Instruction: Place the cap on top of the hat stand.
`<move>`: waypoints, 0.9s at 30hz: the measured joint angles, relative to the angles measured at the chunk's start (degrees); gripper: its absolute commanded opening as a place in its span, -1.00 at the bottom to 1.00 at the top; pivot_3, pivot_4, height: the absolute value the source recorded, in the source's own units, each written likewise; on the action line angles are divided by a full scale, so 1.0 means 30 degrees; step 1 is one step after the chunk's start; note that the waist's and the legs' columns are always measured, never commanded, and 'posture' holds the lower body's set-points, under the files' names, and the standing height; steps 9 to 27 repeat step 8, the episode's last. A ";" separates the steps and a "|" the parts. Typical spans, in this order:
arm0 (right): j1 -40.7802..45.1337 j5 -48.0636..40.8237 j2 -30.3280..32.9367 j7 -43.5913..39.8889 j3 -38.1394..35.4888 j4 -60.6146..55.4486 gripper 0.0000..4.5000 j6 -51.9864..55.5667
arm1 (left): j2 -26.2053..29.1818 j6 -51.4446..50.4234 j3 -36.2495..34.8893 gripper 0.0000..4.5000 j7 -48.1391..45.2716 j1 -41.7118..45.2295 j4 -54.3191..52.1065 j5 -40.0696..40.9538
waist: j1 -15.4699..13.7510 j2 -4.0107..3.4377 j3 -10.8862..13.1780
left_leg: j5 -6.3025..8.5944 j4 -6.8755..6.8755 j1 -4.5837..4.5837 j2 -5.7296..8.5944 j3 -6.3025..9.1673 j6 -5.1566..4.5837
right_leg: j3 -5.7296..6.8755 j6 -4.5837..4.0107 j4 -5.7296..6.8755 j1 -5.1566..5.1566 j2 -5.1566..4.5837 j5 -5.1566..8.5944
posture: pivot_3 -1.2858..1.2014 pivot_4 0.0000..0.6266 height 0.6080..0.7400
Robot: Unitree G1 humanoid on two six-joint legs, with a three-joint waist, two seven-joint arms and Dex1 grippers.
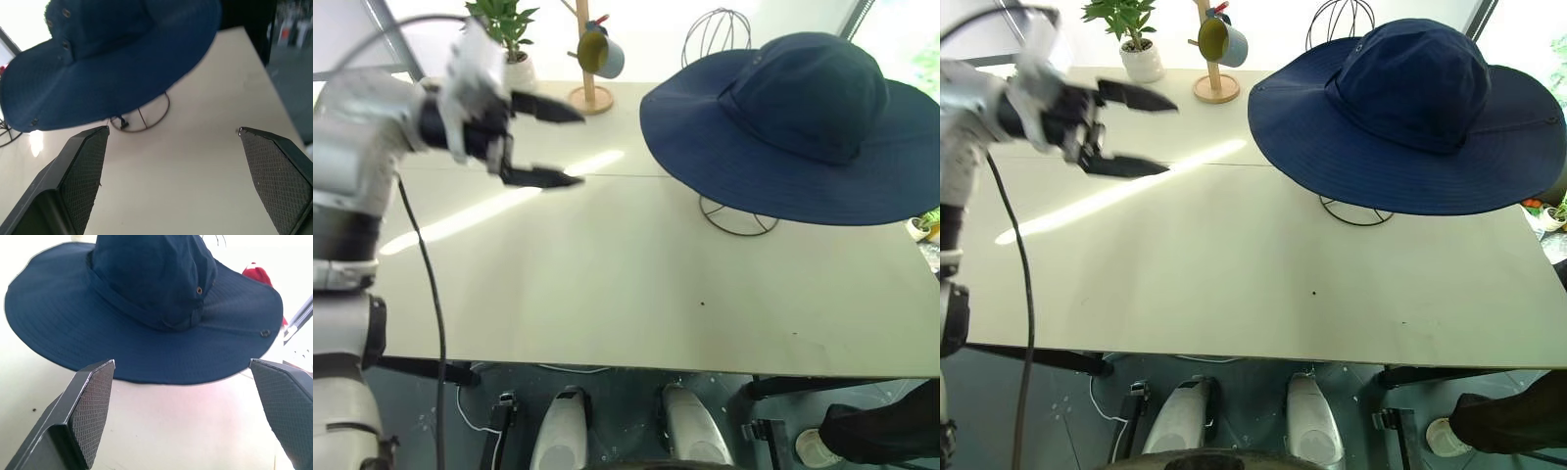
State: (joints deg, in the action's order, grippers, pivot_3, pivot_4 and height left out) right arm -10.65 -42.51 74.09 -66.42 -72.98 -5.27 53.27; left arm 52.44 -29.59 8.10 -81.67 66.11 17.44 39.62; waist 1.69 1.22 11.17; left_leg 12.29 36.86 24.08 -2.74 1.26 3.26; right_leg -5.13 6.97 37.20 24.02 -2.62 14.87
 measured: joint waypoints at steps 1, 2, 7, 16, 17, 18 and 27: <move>0.0160 0.0116 0.0055 -0.0208 0.0272 0.0153 1.00 -0.0103 | 0.0000 -0.0759 -0.0282 0.96 -0.0389 0.0471 0.0610 0.0150 | 0.0054 0.0001 0.0000 | 0.0006 0.0000 0.0000 0.0000 0.0003 -0.0011 | 0.0002 -0.0001 0.0002 -0.0002 0.0001 0.0000 | 0.03 -0.52 0.98; 0.0323 0.0262 0.0065 -0.0420 0.0572 0.0288 1.00 -0.0228 | 0.0000 -0.1318 -0.0442 0.96 -0.0876 0.0868 0.1200 0.0155 | 0.0119 0.0001 0.0000 | 0.0009 -0.0002 0.0006 0.0000 0.0011 -0.0016 | 0.0007 -0.0004 0.0000 -0.0002 0.0003 -0.0002 | 0.03 -0.52 0.98; 0.1369 0.0674 0.0010 -0.0694 0.2112 0.0765 1.00 -0.0853 | -0.0987 -0.2001 -0.0735 0.96 -0.1641 0.2447 0.3899 -0.0976 | 0.0297 -0.0002 0.0003 | 0.0022 0.0000 0.0013 0.0002 0.0014 -0.0037 | 0.0006 -0.0032 0.0001 0.0005 0.0006 -0.0020 | 0.03 -0.52 0.98; 0.1584 0.0760 -0.0007 -0.0685 0.2449 0.0765 1.00 -0.1037 | -0.1257 -0.1900 -0.0729 0.96 -0.1611 0.2630 0.4293 -0.1412 | 0.0303 -0.0004 0.0004 | 0.0022 -0.0004 0.0017 0.0001 0.0014 -0.0037 | 0.0005 -0.0030 0.0001 0.0011 0.0006 -0.0019 | 0.03 -0.52 0.98; 0.1584 0.0760 -0.0007 -0.0685 0.2449 0.0765 1.00 -0.1037 | -0.1257 -0.1900 -0.0729 0.96 -0.1611 0.2630 0.4293 -0.1412 | 0.0303 -0.0004 0.0004 | 0.0022 -0.0004 0.0017 0.0001 0.0014 -0.0037 | 0.0005 -0.0030 0.0001 0.0011 0.0006 -0.0019 | 0.03 -0.52 0.98; 0.1584 0.0760 -0.0007 -0.0685 0.2449 0.0765 1.00 -0.1037 | -0.1257 -0.1900 -0.0729 0.96 -0.1611 0.2630 0.4293 -0.1412 | 0.0303 -0.0004 0.0004 | 0.0022 -0.0004 0.0017 0.0001 0.0014 -0.0037 | 0.0005 -0.0030 0.0001 0.0011 0.0006 -0.0019 | 0.03 -0.52 0.98; 0.1584 0.0760 -0.0007 -0.0685 0.2449 0.0765 1.00 -0.1037 | -0.1257 -0.1900 -0.0729 0.96 -0.1611 0.2630 0.4293 -0.1412 | 0.0303 -0.0004 0.0004 | 0.0022 -0.0004 0.0017 0.0001 0.0014 -0.0037 | 0.0005 -0.0030 0.0001 0.0011 0.0006 -0.0019 | 0.03 -0.52 0.98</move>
